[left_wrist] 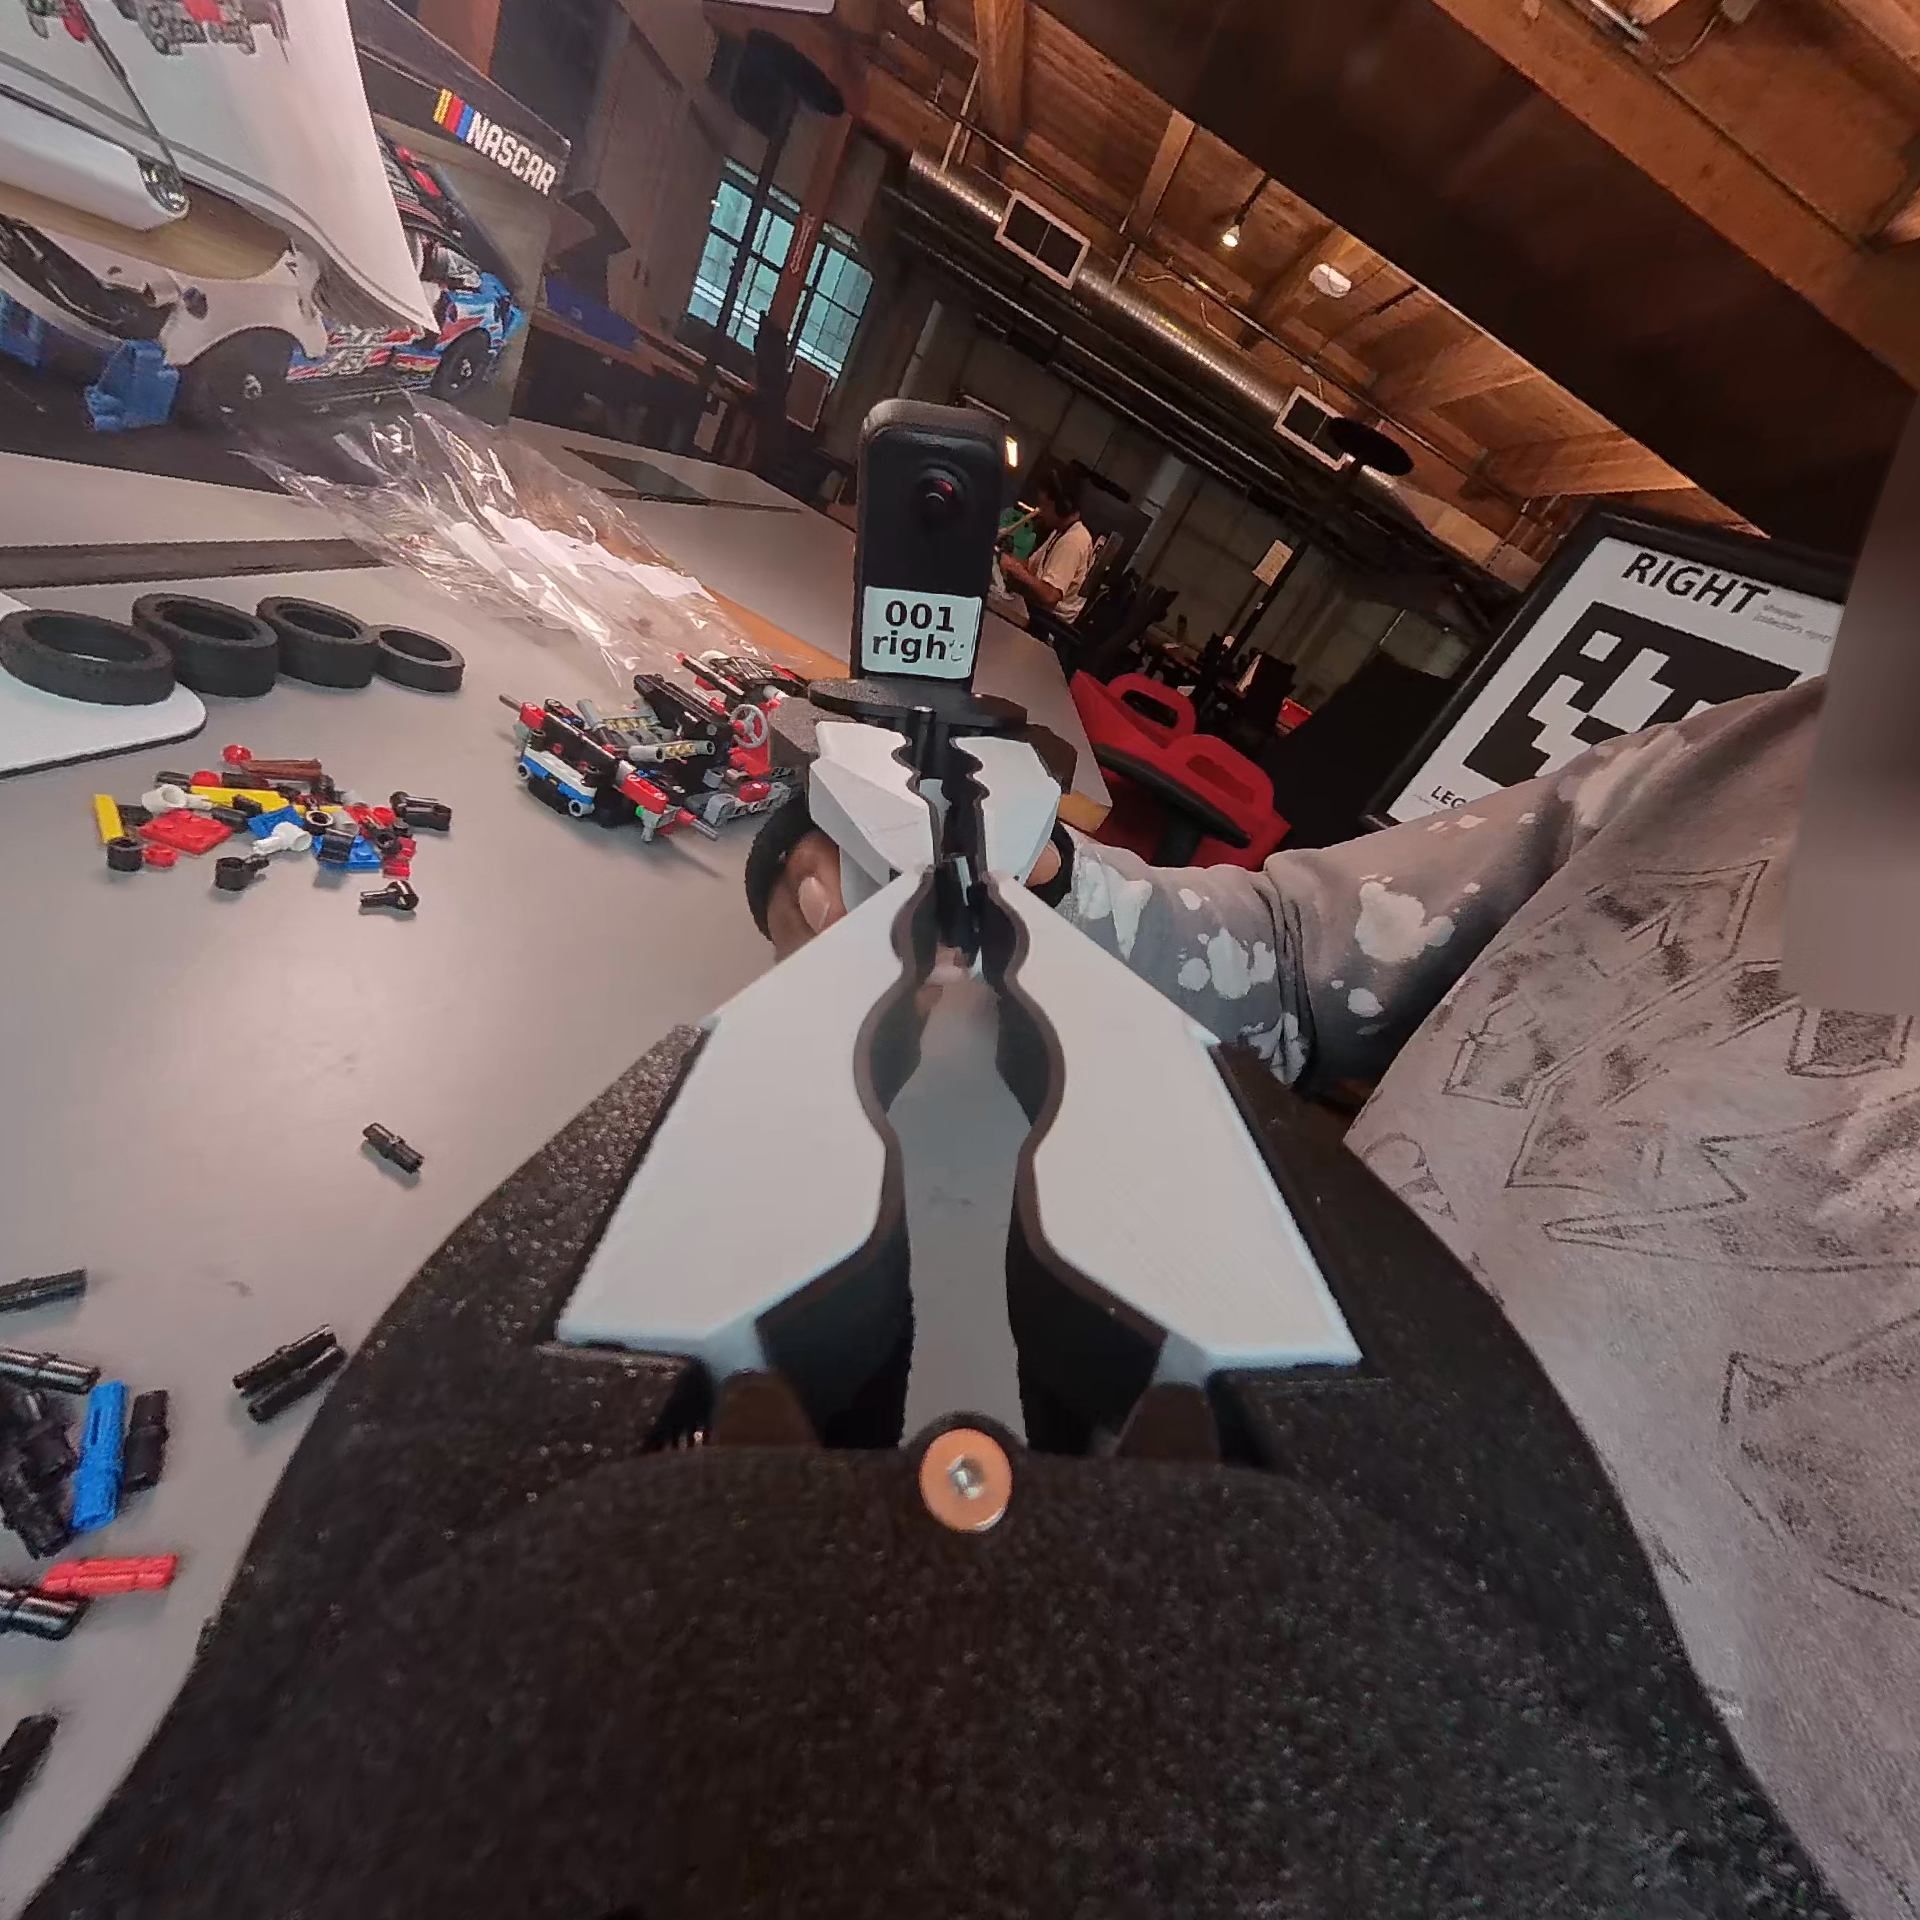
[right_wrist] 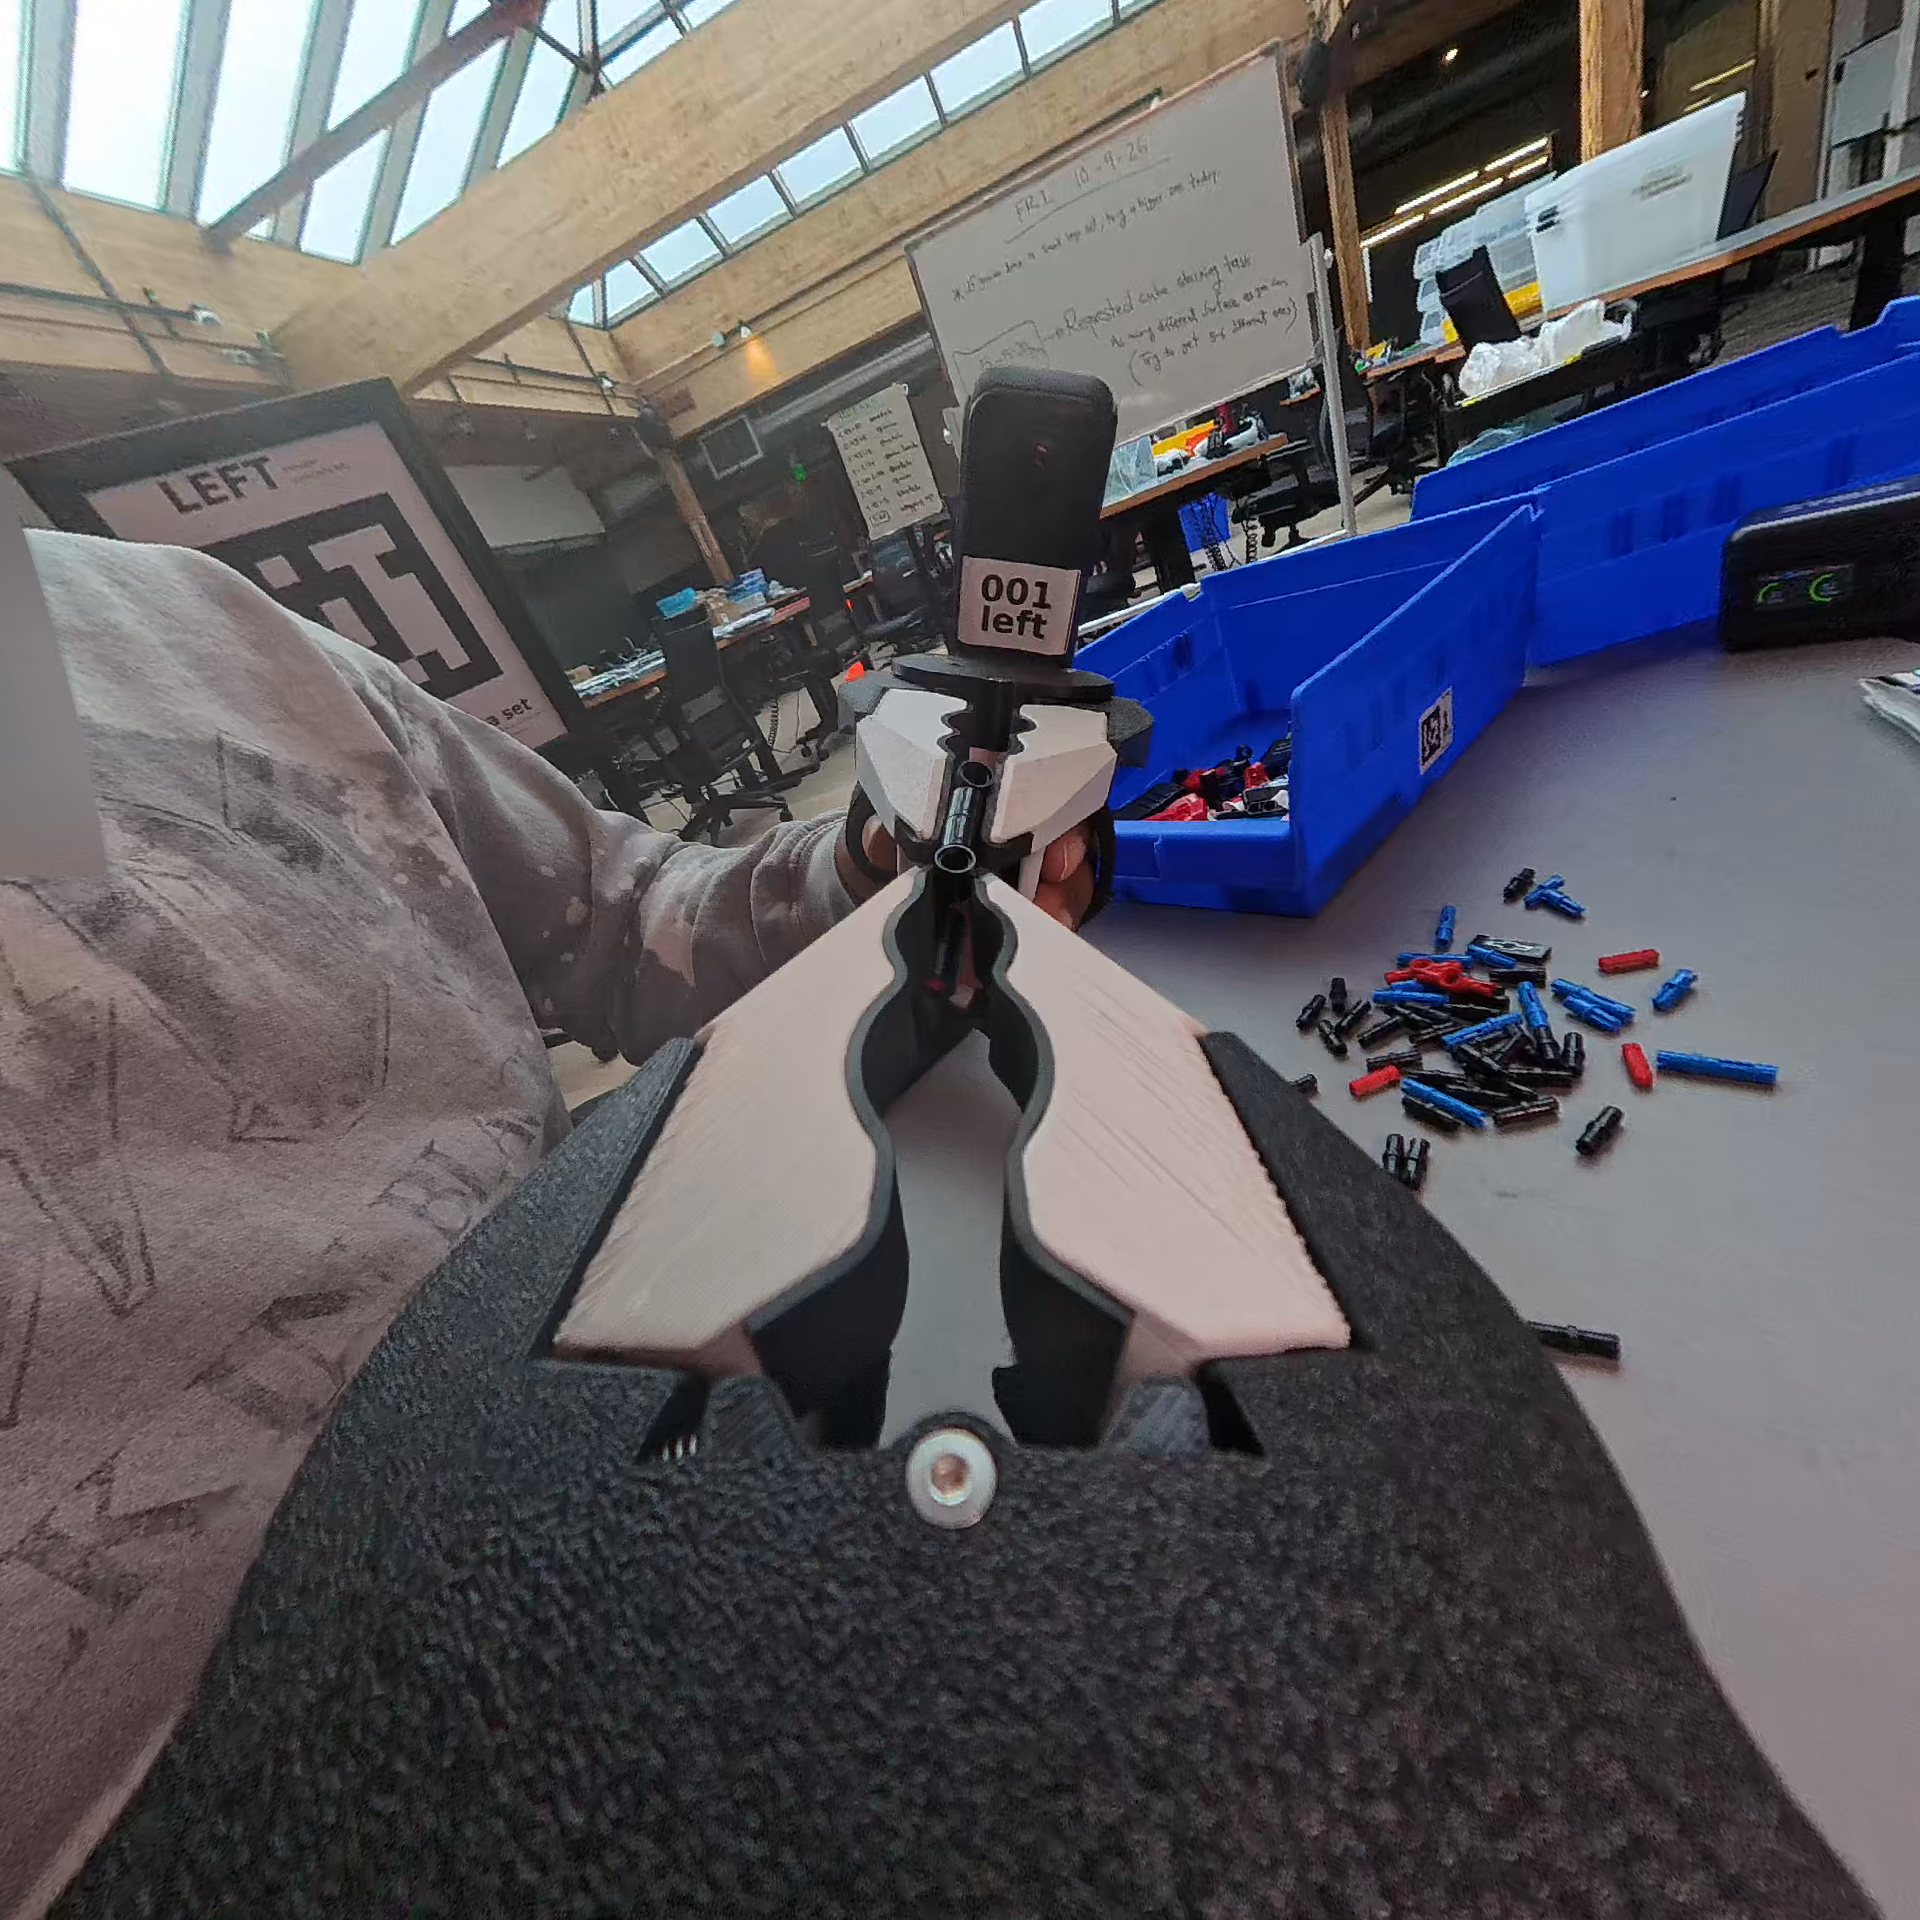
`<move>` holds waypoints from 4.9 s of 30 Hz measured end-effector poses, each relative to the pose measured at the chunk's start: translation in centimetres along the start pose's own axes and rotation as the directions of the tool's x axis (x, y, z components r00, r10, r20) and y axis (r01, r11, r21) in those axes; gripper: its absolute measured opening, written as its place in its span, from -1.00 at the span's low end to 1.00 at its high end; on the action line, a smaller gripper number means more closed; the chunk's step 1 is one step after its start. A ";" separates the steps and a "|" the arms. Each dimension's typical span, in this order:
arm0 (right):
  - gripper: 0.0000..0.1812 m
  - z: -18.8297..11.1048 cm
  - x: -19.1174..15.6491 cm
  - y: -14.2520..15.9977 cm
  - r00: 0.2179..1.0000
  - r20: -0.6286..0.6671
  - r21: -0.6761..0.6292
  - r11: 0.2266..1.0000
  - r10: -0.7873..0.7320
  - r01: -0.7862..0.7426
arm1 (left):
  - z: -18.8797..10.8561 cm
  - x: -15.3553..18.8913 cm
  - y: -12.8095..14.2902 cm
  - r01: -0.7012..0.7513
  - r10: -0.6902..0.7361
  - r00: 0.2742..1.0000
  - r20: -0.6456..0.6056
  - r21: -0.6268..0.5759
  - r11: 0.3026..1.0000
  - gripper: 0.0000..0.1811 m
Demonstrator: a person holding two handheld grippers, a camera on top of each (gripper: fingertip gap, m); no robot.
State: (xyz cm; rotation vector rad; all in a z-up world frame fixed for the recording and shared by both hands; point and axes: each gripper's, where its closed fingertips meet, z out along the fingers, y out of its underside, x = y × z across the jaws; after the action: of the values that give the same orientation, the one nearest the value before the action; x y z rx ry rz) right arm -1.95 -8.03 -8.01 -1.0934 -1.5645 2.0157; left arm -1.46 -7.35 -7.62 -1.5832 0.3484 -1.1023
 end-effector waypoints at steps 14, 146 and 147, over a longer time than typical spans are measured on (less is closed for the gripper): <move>-0.93 -10.4 14.1 0.8 0.607 -0.746 -0.338 0.941 -0.274 0.009 | -3.2 -2.2 -3.3 0.041 -0.057 0.995 0.085 0.178 0.983 -0.95; -0.79 1.4 0.8 -0.9 0.925 -0.193 -0.102 0.944 -0.327 0.313 | -1.2 -1.3 0.2 0.044 -0.046 0.998 0.040 0.040 0.998 -0.94; -0.82 1.4 0.6 -0.7 0.922 -0.187 -0.114 0.940 -0.339 0.322 | -1.0 -1.0 0.3 0.036 -0.037 0.999 0.029 0.032 0.999 -0.94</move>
State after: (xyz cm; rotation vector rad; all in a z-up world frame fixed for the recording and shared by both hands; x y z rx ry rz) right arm -3.53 -8.30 -7.44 -0.9540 -1.6106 1.5787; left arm -2.63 -7.32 -8.40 -1.5820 0.2823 -1.1058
